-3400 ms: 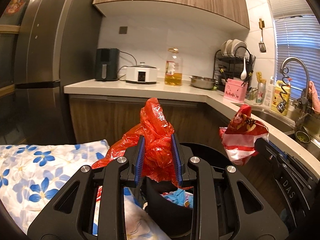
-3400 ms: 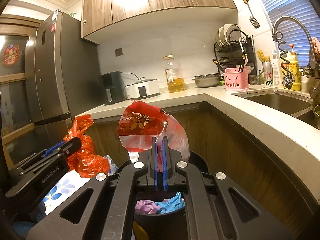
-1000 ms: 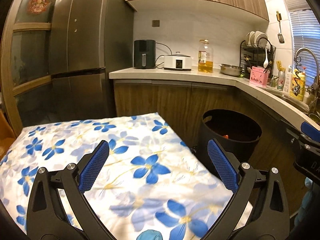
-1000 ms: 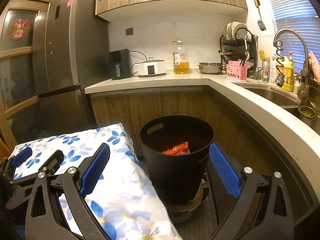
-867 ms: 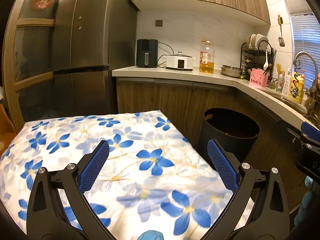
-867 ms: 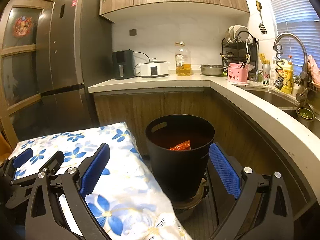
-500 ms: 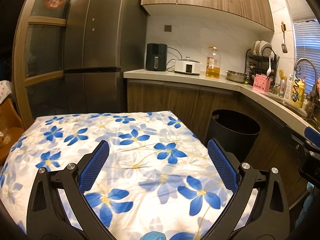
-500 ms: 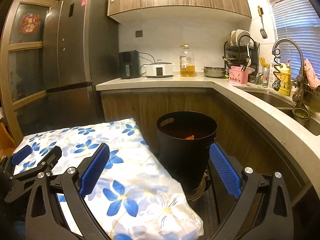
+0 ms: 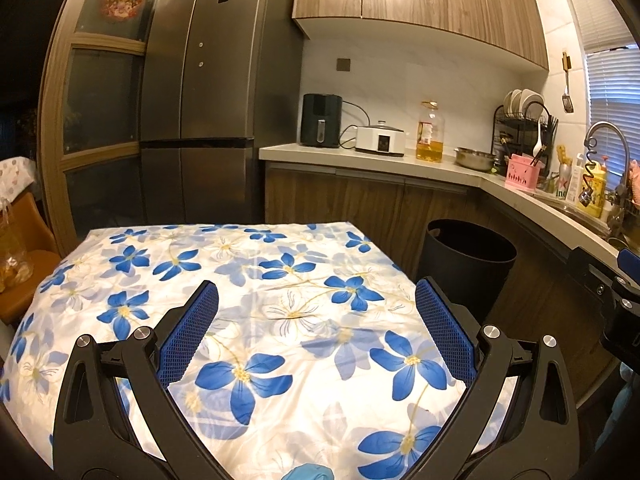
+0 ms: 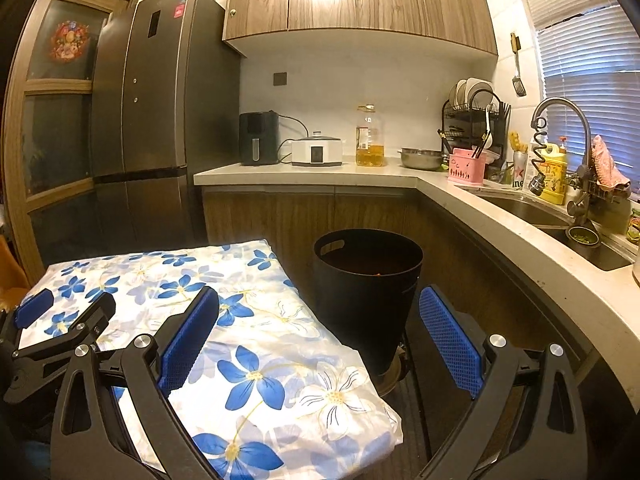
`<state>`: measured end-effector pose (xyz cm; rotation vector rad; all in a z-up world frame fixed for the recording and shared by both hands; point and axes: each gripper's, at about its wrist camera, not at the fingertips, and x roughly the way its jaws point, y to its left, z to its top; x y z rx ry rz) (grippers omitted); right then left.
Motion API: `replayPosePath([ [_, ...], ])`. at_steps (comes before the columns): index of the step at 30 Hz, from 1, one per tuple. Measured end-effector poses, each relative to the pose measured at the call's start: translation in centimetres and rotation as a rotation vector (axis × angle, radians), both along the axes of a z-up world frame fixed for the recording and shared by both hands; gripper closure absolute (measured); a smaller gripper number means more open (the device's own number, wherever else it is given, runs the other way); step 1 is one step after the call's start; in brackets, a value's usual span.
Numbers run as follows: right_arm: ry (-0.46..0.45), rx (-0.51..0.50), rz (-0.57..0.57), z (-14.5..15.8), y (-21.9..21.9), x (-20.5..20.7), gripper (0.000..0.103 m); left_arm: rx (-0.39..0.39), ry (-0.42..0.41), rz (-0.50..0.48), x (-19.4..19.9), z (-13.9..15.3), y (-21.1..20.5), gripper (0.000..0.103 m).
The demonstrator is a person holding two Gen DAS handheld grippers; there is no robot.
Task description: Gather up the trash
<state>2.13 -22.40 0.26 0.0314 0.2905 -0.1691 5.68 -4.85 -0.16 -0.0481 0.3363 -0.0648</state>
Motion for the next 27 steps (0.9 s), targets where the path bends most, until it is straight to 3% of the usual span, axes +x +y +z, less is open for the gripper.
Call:
replayPosePath([
  [27, -0.016, -0.001, 0.007, 0.5, 0.7, -1.2, 0.006, 0.004, -0.014, -0.003, -1.5, 0.7, 0.2, 0.006],
])
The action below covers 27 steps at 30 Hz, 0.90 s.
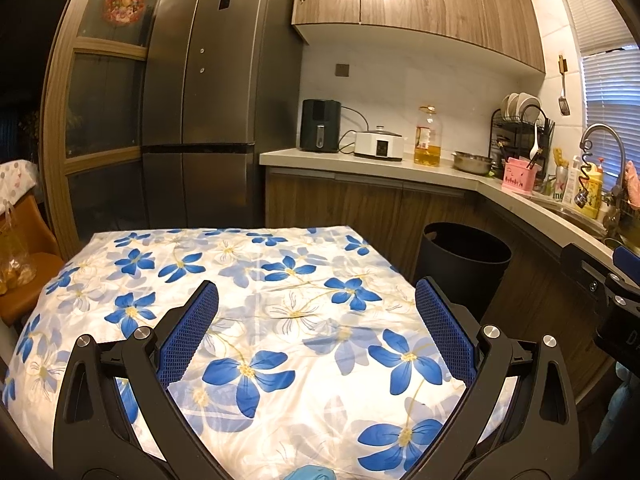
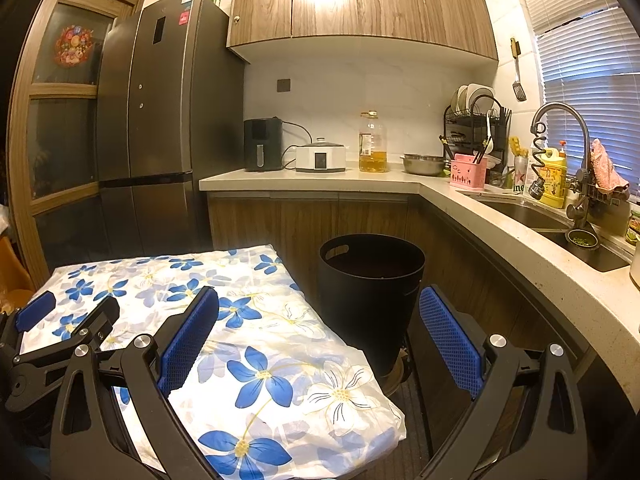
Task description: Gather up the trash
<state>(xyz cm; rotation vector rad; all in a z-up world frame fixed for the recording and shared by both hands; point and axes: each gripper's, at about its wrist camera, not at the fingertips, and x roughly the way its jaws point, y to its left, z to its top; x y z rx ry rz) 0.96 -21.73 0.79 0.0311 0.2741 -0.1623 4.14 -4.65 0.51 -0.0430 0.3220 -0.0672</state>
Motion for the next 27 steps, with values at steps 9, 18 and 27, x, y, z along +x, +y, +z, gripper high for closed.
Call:
replayPosePath([
  [9, 0.002, 0.001, 0.006, 0.12, -0.03, 0.26, 0.006, 0.002, -0.001, 0.001, -0.01, 0.13, -0.08, 0.006],
  [18, -0.002, 0.0, 0.01, 0.2, 0.04, 0.44, 0.006, -0.002, -0.007, 0.008, 0.15, 0.69, 0.21, 0.006],
  [27, -0.003, 0.0, 0.008, 0.15, 0.17, 0.43, 0.006, -0.002, -0.013, 0.006, 0.09, 0.56, 0.29, 0.006],
])
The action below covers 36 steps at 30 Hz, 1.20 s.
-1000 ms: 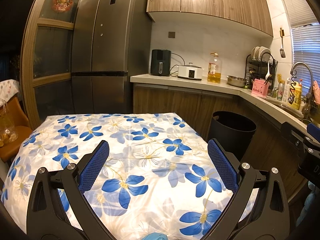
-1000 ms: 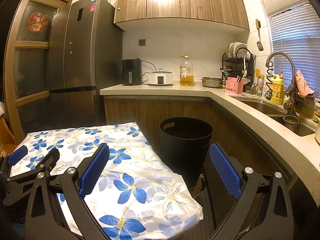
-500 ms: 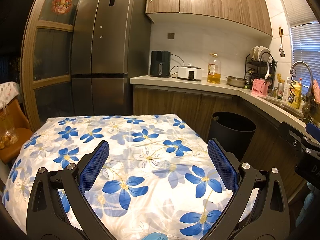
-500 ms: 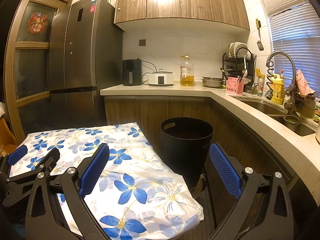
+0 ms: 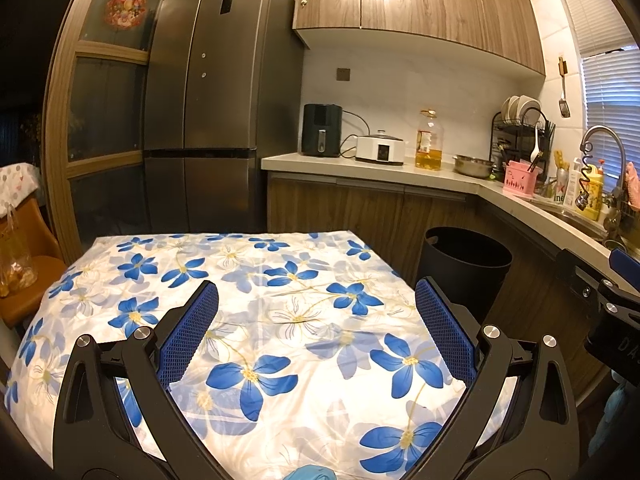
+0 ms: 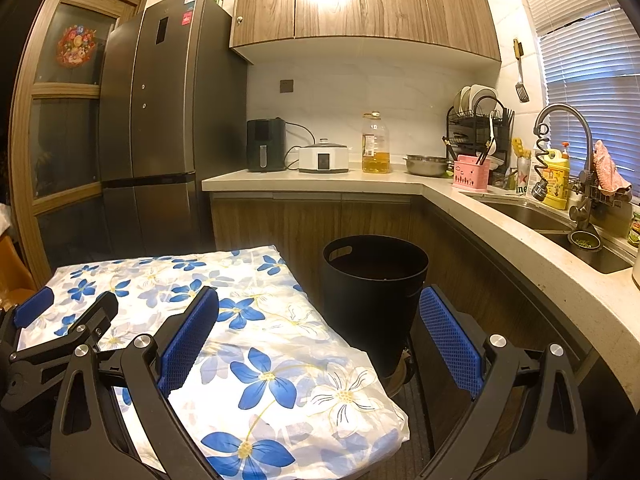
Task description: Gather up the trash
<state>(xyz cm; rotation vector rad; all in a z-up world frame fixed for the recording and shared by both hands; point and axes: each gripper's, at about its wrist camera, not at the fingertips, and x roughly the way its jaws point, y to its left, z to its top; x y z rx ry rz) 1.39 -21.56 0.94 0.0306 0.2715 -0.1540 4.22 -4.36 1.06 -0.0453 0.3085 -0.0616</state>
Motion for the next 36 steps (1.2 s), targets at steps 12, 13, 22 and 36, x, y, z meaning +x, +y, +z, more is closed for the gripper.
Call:
replayPosePath([
  [12, -0.001, 0.0, -0.001, -0.06, -0.01, 0.0, 0.006, 0.0, -0.006, -0.003, 0.01, -0.04, -0.05, 0.006],
  [13, 0.001, 0.0, 0.0, -0.07, -0.07, -0.02, 0.006, 0.0, -0.006, -0.003, 0.06, -0.03, -0.06, 0.006],
  [22, -0.001, 0.001, -0.001, -0.16, -0.14, -0.08, 0.006, 0.0, -0.01, -0.01, 0.02, -0.02, -0.21, 0.006],
  [36, -0.001, 0.002, -0.001, -0.15, -0.12, -0.07, 0.006, 0.001, -0.011, -0.01, 0.07, -0.07, -0.23, 0.006],
])
